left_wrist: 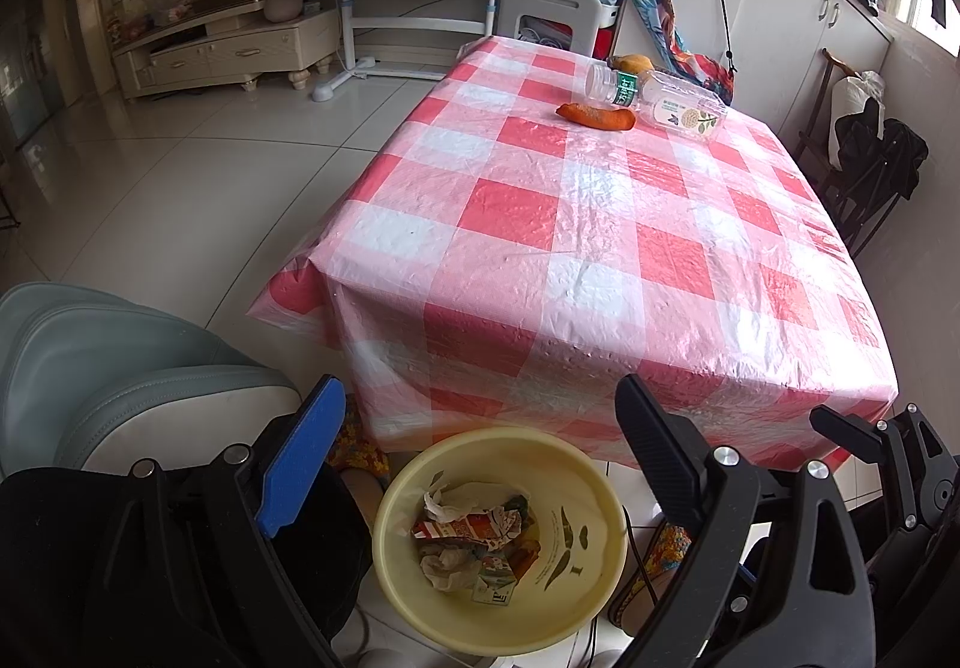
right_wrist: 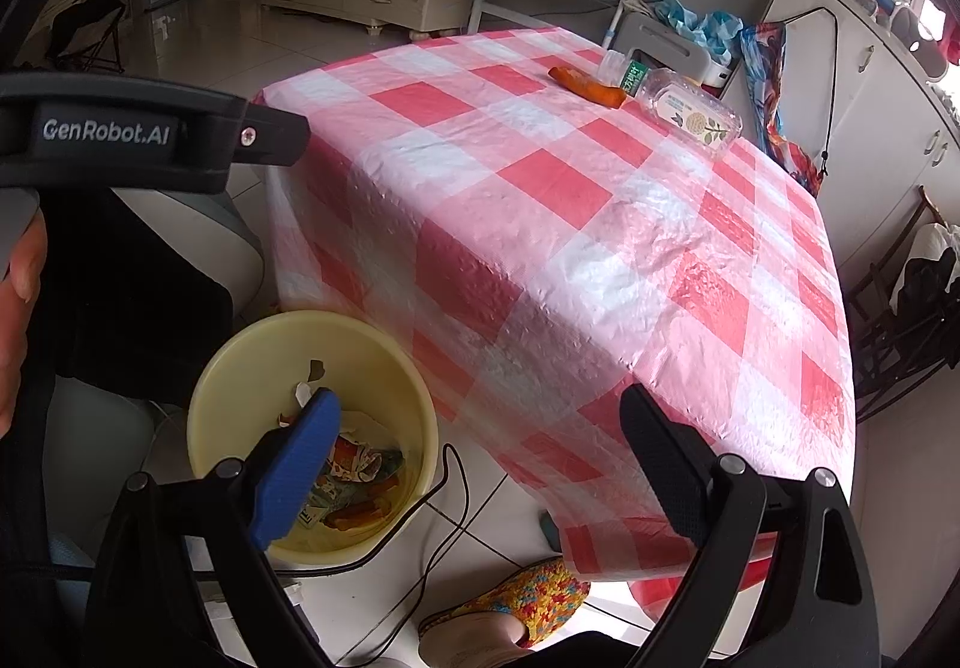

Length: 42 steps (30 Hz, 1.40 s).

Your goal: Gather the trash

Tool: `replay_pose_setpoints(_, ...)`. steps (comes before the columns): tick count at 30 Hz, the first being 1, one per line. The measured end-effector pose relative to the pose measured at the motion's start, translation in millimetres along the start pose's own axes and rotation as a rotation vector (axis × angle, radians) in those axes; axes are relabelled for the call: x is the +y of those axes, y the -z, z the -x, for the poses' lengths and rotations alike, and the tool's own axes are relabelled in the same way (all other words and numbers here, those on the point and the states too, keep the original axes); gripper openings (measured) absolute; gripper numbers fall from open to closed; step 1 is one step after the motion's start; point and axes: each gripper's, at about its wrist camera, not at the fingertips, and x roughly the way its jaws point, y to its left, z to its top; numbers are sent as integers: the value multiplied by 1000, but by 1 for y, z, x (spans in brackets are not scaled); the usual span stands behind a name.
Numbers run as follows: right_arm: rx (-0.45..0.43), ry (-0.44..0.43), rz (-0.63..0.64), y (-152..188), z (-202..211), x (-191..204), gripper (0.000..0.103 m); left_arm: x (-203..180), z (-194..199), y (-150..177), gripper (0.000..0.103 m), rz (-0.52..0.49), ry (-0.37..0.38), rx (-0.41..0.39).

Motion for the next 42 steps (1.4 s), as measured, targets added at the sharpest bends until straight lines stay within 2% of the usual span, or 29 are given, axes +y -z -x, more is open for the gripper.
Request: replay_pose_setpoints(42, 4, 0, 13, -2, -1, 4, 91, -3, -4, 2, 89, -10, 8, 12)
